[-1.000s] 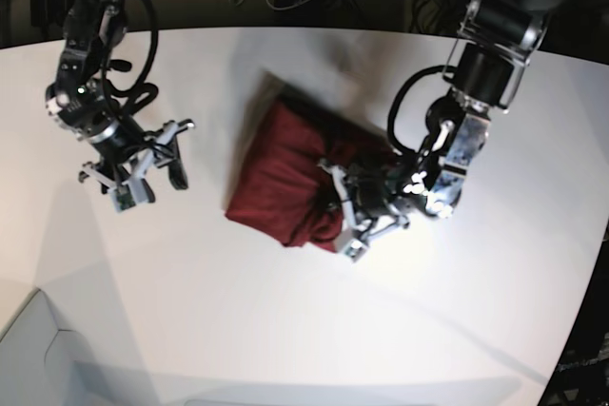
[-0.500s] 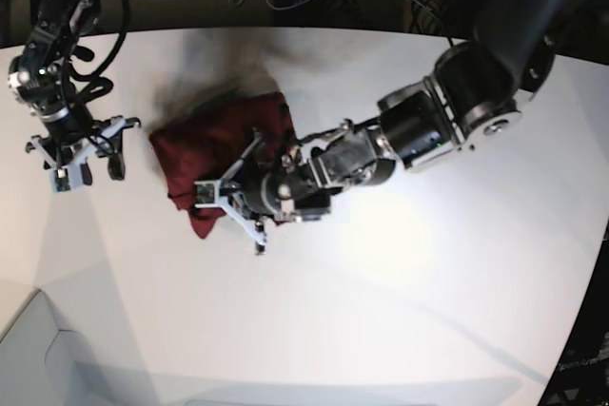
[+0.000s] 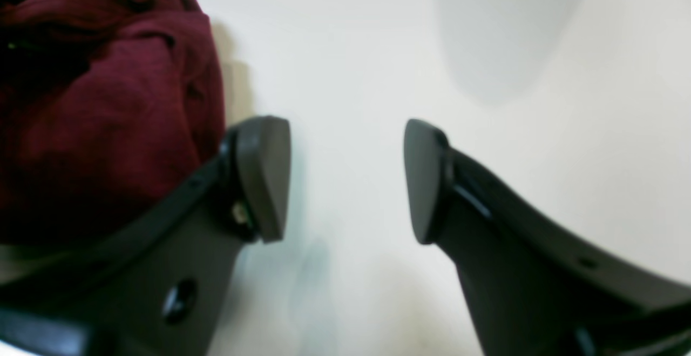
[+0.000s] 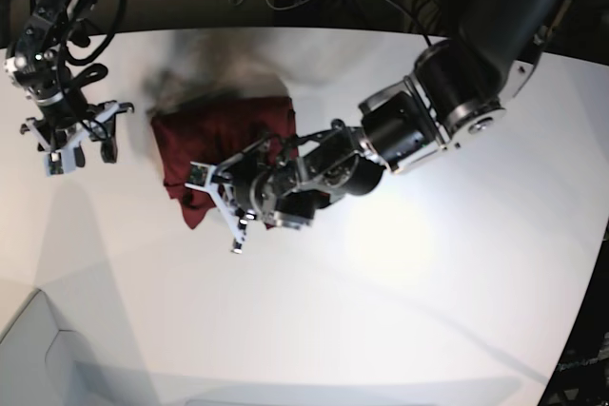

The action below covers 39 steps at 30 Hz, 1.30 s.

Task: Layout the t-shirt on the table in an organized manner, then fold the t-shirt properly
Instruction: 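Push the folded shirt toward the right gripper with the left gripper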

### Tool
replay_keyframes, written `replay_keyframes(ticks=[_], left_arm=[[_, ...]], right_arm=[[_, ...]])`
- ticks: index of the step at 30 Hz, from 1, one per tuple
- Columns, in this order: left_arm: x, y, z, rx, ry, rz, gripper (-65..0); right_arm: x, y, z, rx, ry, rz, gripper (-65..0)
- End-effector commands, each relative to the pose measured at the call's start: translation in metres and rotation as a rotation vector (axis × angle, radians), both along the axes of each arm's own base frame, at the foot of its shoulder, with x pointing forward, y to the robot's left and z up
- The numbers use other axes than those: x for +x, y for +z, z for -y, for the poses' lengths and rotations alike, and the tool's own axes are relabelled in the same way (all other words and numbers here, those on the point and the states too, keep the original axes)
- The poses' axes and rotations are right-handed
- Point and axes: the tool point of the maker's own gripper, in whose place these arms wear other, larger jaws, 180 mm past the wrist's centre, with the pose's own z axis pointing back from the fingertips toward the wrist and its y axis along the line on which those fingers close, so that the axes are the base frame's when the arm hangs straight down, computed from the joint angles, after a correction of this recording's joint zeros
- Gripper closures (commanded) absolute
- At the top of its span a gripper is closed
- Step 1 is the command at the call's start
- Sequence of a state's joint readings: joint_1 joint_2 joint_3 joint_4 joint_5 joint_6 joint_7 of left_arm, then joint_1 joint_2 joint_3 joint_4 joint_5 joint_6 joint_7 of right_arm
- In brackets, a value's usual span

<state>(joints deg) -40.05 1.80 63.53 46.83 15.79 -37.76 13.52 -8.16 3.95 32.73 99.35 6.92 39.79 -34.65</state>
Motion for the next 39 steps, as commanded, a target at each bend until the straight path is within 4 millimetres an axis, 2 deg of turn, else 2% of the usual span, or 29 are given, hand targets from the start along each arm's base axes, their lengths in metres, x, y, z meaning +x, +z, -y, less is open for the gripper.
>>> replay_keyframes(ticks=[1, 7, 11, 18, 20, 22, 25, 28, 33, 39], left_arm=[[0.010, -0.005, -0.021, 0.103, 0.002, 0.028, 0.0], [0.011, 0.004, -0.004, 0.044, 0.035, 0.010, -0.2], [0.008, 0.002, -0.002, 0.046, 0.024, 0.008, -0.4], [0.000, 0.005, 0.013, 0.041, -0.005, 0.011, -0.6], [0.002, 0.003, 0.011, 0.065, 0.004, 0.019, -1.5], [0.005, 0.003, 0.007, 0.097, 0.017, 0.036, -7.1], [0.007, 0.007, 0.010, 0.115, 0.007, 0.067, -20.1], [0.014, 0.011, 0.007, 0.153, -0.021, 0.140, -30.2], [0.026, 0.036, 0.023, 0.087, -0.016, 0.255, -35.6], [0.051, 0.093, 0.035, -0.087, 0.077, 0.313, -36.2]], right_arm=[[0.008, 0.016, 0.001, -0.005, 0.010, 0.061, -33.7], [0.008, 0.016, 0.000, -0.004, 0.013, 0.062, -33.7], [0.008, 0.016, -0.001, -0.002, 0.012, 0.062, -33.6], [0.008, 0.016, -0.001, -0.002, 0.014, 0.062, -33.6], [0.008, 0.016, -0.001, -0.002, 0.014, 0.062, -33.6], [0.008, 0.016, -0.001, -0.002, 0.014, 0.062, -33.6], [0.008, 0.016, -0.001, -0.002, 0.014, 0.062, -33.6], [0.008, 0.015, -0.003, 0.004, 0.013, 0.062, -33.6], [0.008, 0.015, -0.005, 0.010, 0.011, 0.062, -33.6], [0.008, 0.014, -0.005, 0.012, 0.011, 0.061, -33.6]])
